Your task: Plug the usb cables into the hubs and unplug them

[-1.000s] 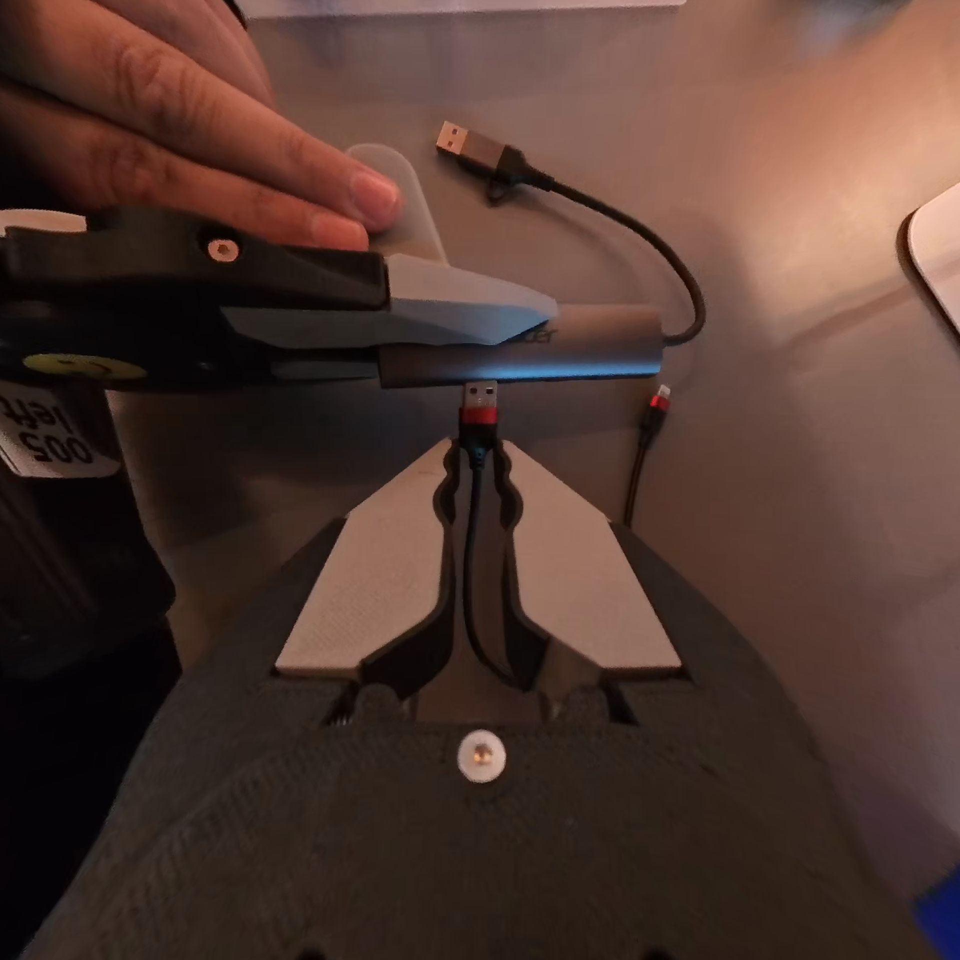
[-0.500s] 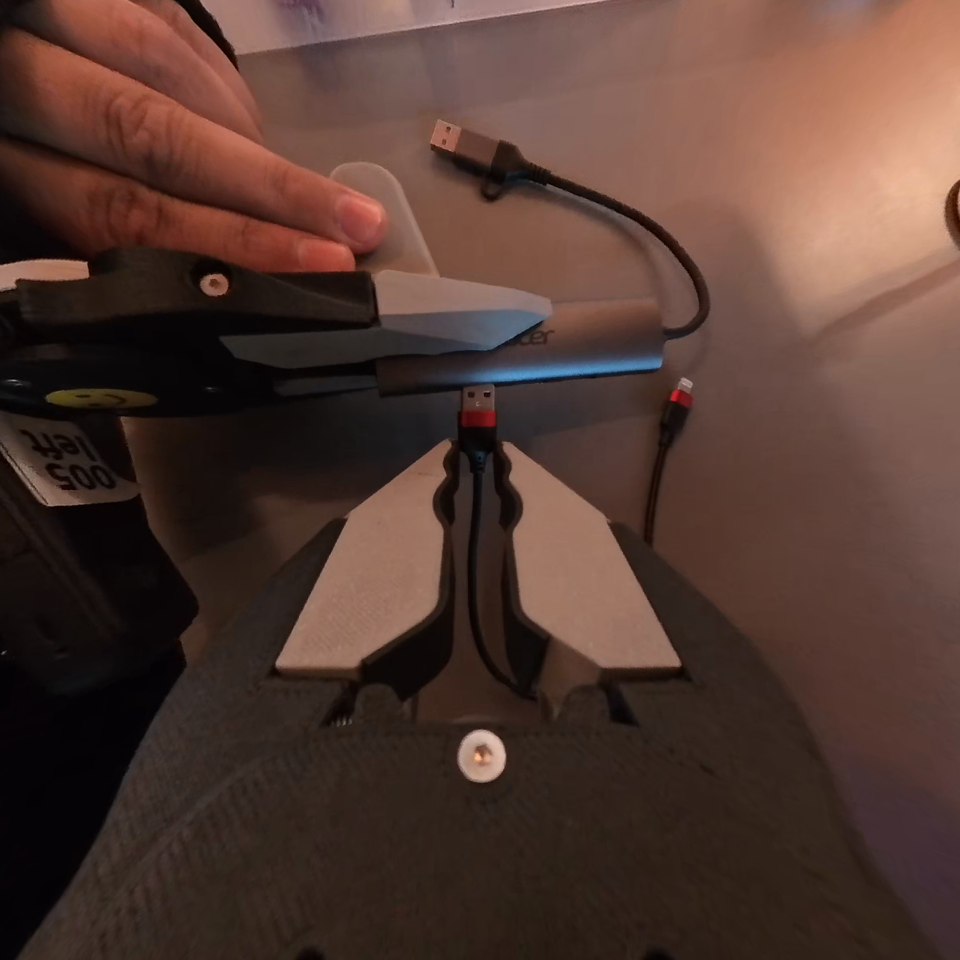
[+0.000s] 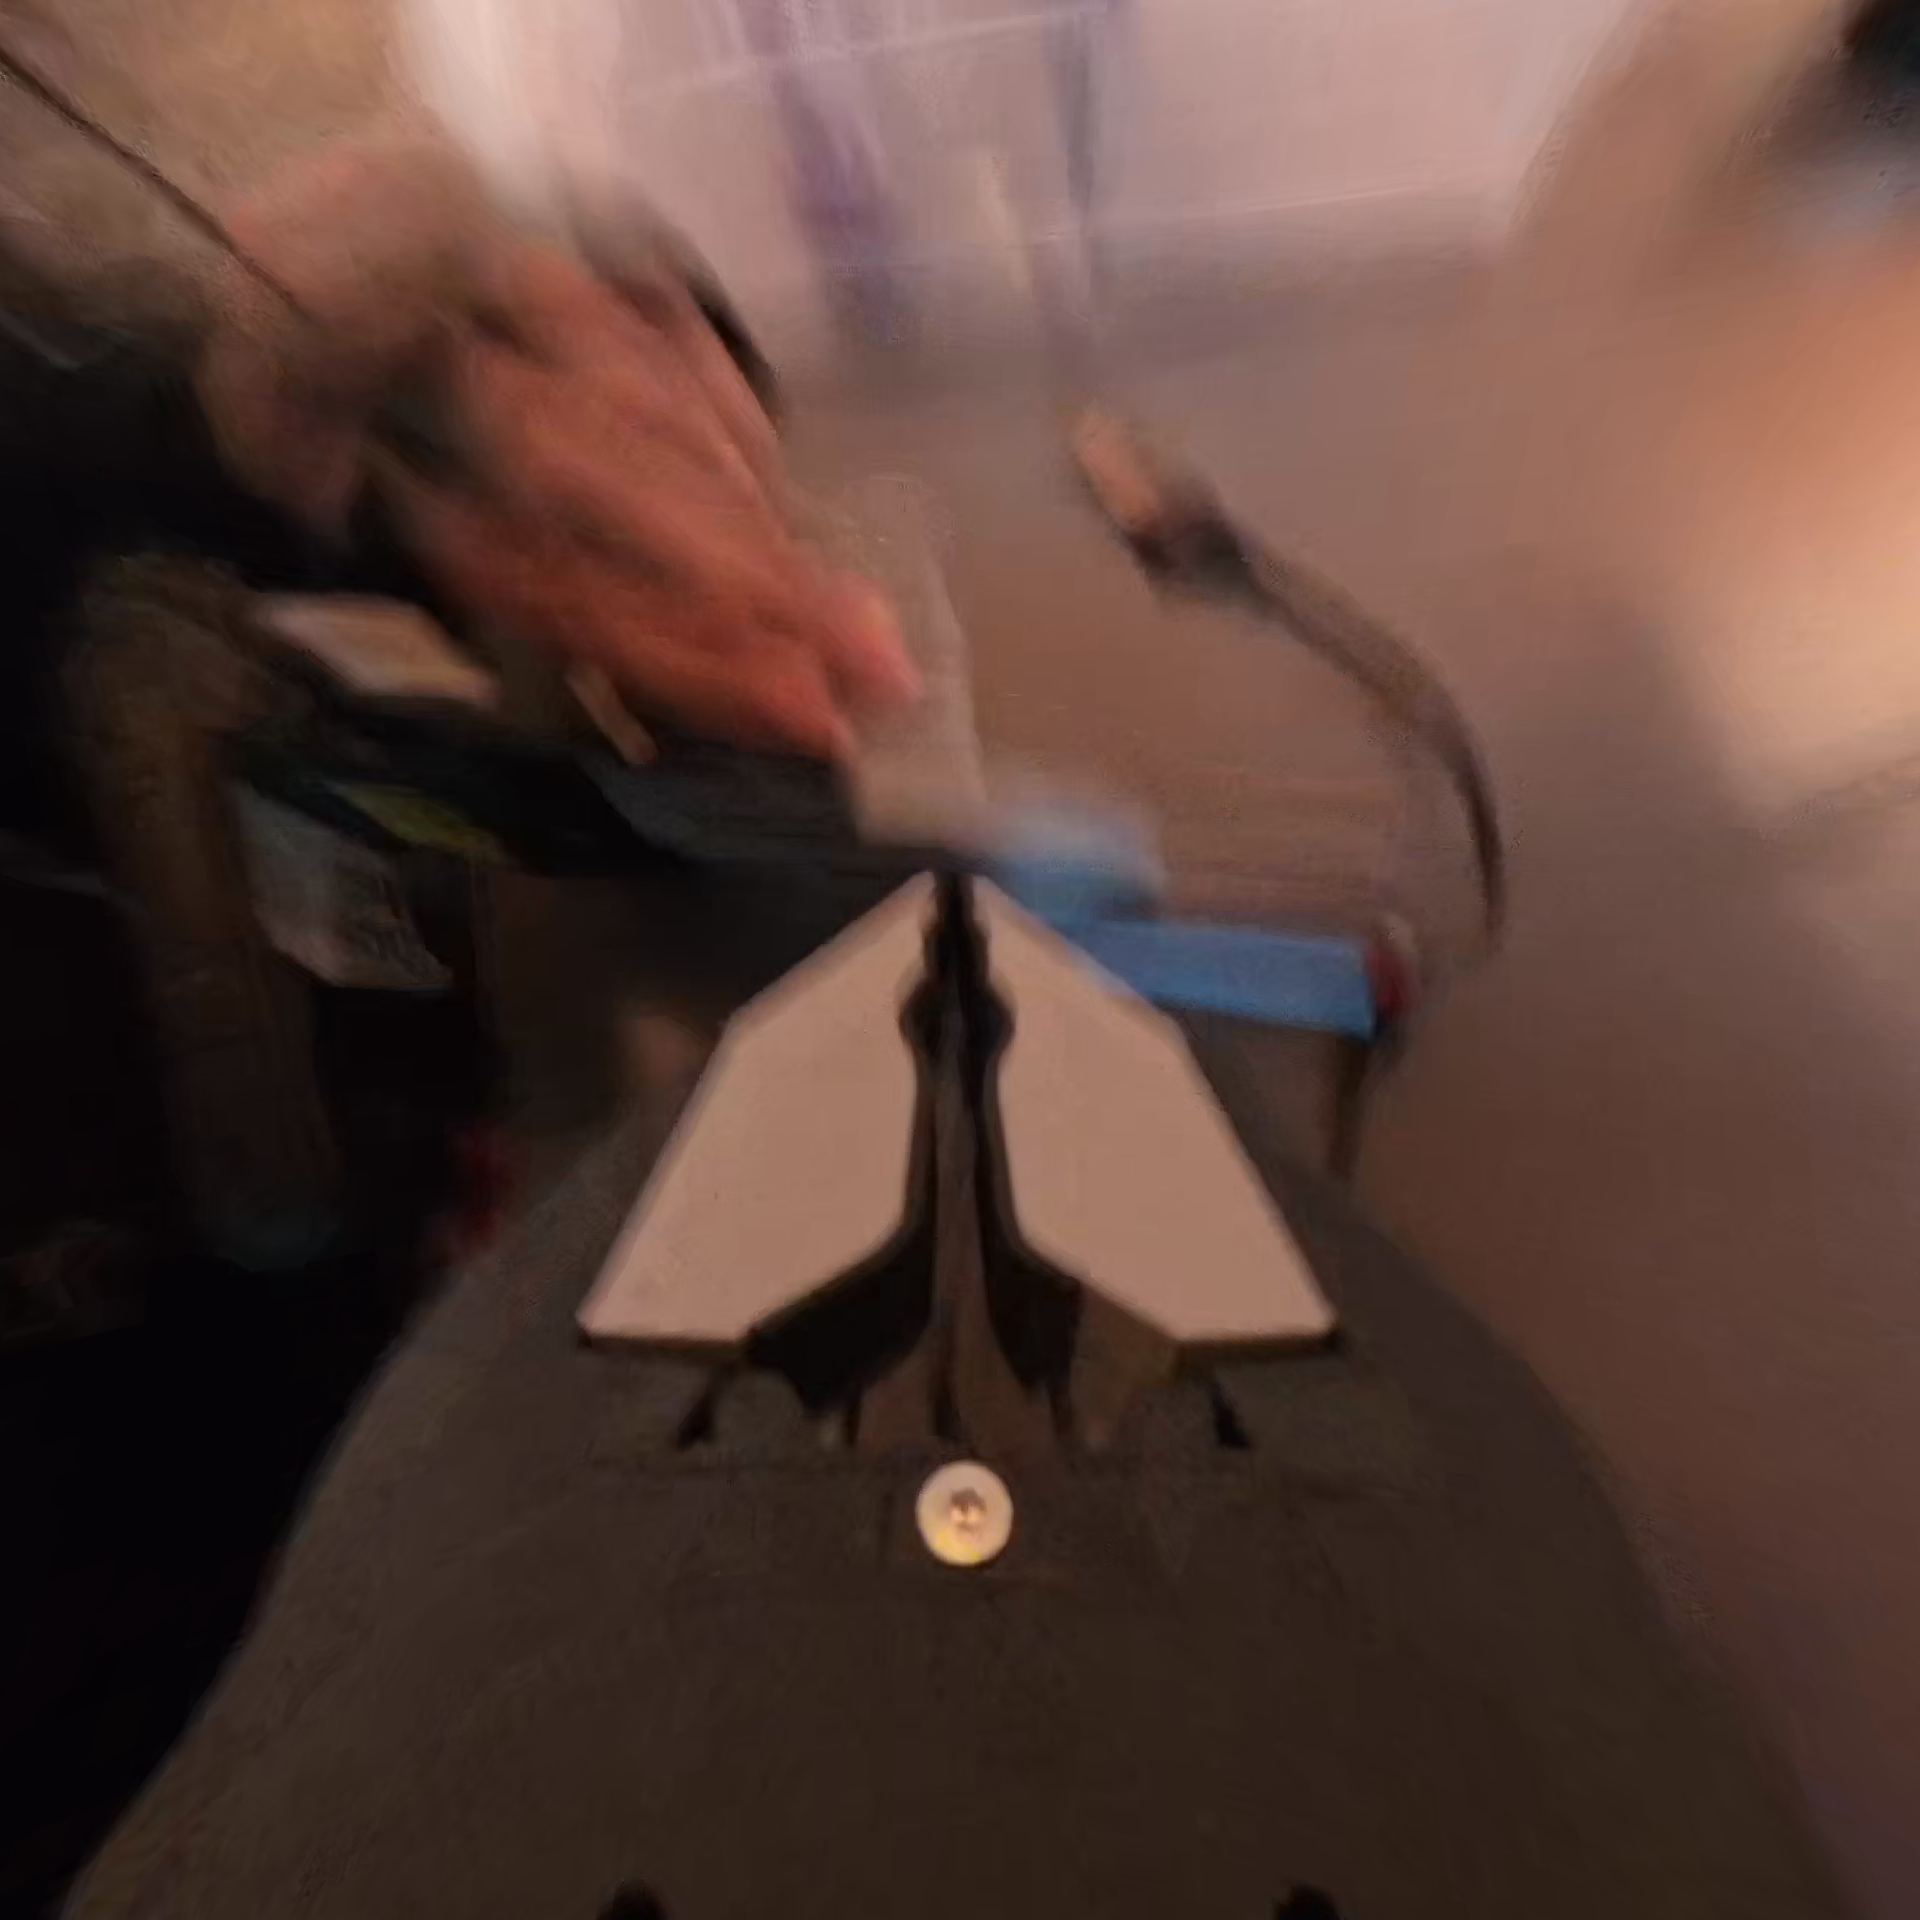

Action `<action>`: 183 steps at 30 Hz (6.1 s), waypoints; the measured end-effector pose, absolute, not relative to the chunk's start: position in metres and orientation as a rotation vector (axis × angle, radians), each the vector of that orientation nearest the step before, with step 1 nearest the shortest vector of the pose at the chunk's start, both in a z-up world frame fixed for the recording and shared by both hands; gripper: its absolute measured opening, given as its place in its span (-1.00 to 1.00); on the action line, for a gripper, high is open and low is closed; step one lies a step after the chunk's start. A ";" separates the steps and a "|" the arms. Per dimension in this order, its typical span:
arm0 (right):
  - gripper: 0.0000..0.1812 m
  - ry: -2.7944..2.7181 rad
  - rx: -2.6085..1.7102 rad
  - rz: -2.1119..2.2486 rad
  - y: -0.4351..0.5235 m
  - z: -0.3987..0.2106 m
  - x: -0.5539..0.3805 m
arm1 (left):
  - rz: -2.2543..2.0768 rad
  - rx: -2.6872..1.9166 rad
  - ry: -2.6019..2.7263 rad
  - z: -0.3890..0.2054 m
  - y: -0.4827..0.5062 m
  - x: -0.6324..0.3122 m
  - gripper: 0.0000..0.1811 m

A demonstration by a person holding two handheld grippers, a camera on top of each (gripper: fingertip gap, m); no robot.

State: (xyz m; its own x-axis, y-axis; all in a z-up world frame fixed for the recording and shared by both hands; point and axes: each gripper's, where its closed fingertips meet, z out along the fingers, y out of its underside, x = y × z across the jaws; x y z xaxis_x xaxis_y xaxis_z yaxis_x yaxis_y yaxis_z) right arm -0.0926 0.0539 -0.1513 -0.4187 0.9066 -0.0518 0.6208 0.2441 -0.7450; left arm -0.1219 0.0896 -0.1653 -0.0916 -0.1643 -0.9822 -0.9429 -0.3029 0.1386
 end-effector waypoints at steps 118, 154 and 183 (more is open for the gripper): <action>-0.64 -2.372 -1.381 0.680 0.065 -0.198 -0.004 | 1.409 -1.591 1.139 -0.168 0.099 -0.112 -0.86; -0.86 -2.036 -1.564 0.693 0.082 -0.173 -0.065 | 1.499 -1.544 1.142 -0.162 0.101 -0.111 -0.85; -0.88 -2.045 -1.579 0.791 0.078 -0.173 -0.074 | 1.493 -1.644 1.123 -0.167 0.096 -0.117 -0.86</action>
